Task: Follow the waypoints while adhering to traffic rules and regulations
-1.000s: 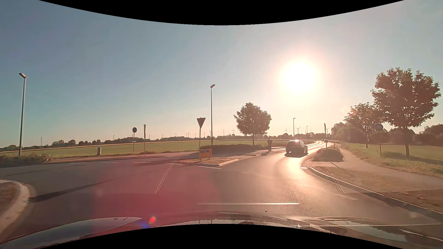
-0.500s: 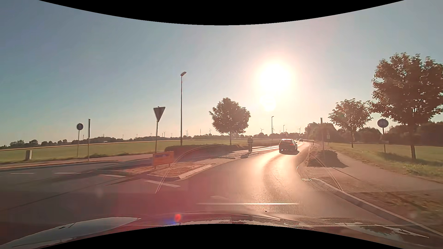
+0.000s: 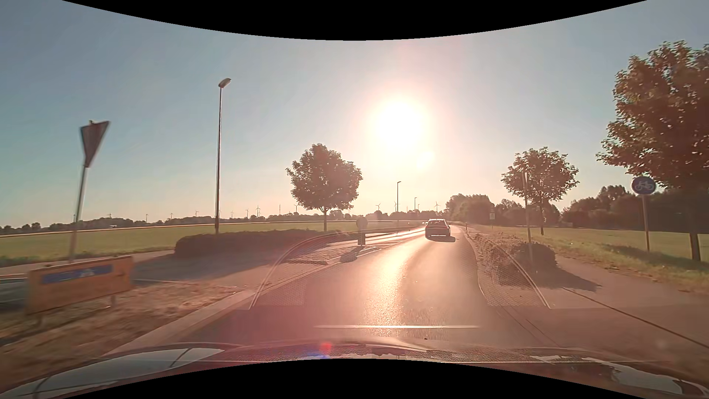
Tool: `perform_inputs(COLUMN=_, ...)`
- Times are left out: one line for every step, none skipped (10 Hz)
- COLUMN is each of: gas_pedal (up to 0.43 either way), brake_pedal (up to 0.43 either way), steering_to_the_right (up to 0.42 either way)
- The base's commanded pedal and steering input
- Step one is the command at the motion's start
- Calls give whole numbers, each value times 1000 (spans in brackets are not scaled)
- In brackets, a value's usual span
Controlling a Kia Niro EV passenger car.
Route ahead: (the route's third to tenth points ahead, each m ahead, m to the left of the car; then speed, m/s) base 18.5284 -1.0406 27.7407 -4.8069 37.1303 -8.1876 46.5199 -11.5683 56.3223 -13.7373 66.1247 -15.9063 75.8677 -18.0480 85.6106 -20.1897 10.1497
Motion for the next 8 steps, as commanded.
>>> perform_inputs(gas_pedal=299, brake_pedal=0, steering_to_the_right=117)
perform_inputs(gas_pedal=299, brake_pedal=0, steering_to_the_right=115)
perform_inputs(gas_pedal=299, brake_pedal=0, steering_to_the_right=112)
perform_inputs(gas_pedal=299, brake_pedal=0, steering_to_the_right=105)
perform_inputs(gas_pedal=299, brake_pedal=0, steering_to_the_right=99)
perform_inputs(gas_pedal=299, brake_pedal=0, steering_to_the_right=93)
perform_inputs(gas_pedal=299, brake_pedal=0, steering_to_the_right=85)
perform_inputs(gas_pedal=299, brake_pedal=0, steering_to_the_right=74)
